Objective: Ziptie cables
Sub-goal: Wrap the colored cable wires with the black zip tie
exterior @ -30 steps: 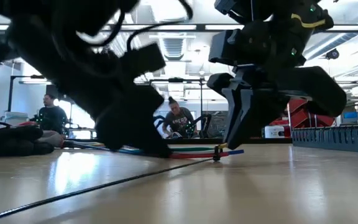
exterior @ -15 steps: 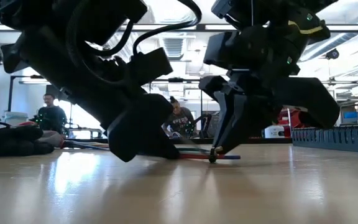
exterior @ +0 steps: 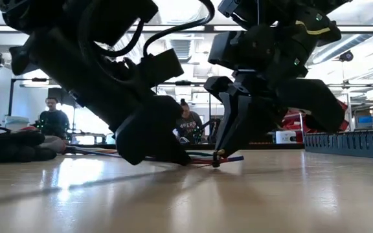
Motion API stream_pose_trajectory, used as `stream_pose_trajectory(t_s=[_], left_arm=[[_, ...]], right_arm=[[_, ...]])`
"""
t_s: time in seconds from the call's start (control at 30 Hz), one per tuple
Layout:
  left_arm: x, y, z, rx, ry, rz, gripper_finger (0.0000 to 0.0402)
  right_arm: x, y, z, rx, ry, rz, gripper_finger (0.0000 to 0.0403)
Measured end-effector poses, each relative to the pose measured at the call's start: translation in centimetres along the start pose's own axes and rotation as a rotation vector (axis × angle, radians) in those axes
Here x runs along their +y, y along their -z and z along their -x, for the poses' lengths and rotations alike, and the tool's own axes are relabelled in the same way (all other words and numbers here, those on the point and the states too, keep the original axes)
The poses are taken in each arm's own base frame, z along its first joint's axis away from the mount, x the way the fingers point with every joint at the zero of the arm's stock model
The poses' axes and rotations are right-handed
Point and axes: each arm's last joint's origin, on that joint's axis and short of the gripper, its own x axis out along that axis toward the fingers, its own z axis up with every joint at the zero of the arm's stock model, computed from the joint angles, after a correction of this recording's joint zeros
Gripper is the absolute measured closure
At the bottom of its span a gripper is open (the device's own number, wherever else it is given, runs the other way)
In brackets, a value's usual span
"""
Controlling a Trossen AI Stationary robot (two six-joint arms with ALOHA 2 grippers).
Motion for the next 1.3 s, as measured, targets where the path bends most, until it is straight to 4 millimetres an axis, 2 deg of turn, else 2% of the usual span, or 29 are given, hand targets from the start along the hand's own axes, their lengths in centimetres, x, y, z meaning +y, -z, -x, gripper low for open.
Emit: stream_pose_trajectory(t_s=[0.2, 0.43, 0.7, 0.83, 1.0, 1.17, 1.3], left_arm=[[0.3, -1.0, 1.5, 0.022, 0.046, -0.01, 0.0381], [0.6, -1.4, 1.9, 0.023, 0.037, -0.015, 0.0381], [1.8, -1.6, 1.8, 0.059, -0.033, -0.039, 0.0381], [2.8, -1.5, 1.2, 0.091, -0.062, -0.041, 0.0381], [4.0, -1.3, 0.2, 0.105, -0.034, 0.008, 0.0381], [4.2, -0.4, 0.0, 0.068, -0.005, 0.04, 0.0381], [4.3, 0.1, 0.0, 0.052, 0.006, 0.061, 0.0381]], right_arm=[[-0.2, 0.5, 0.0, 0.069, 0.078, 0.009, 0.0391], [-0.2, 0.9, 0.2, 0.123, 0.107, -0.009, 0.0391], [-0.5, 0.3, 2.0, 0.101, 0.142, -0.021, 0.0385], [-0.2, 0.3, 3.0, 0.097, 0.134, -0.053, 0.0357], [1.0, 0.6, 3.3, 0.082, 0.114, -0.132, 0.0297], [1.6, 1.3, 2.3, 0.075, 0.118, -0.293, 0.0236], [2.0, 1.8, 1.0, 0.042, 0.124, -0.358, 0.0212]])
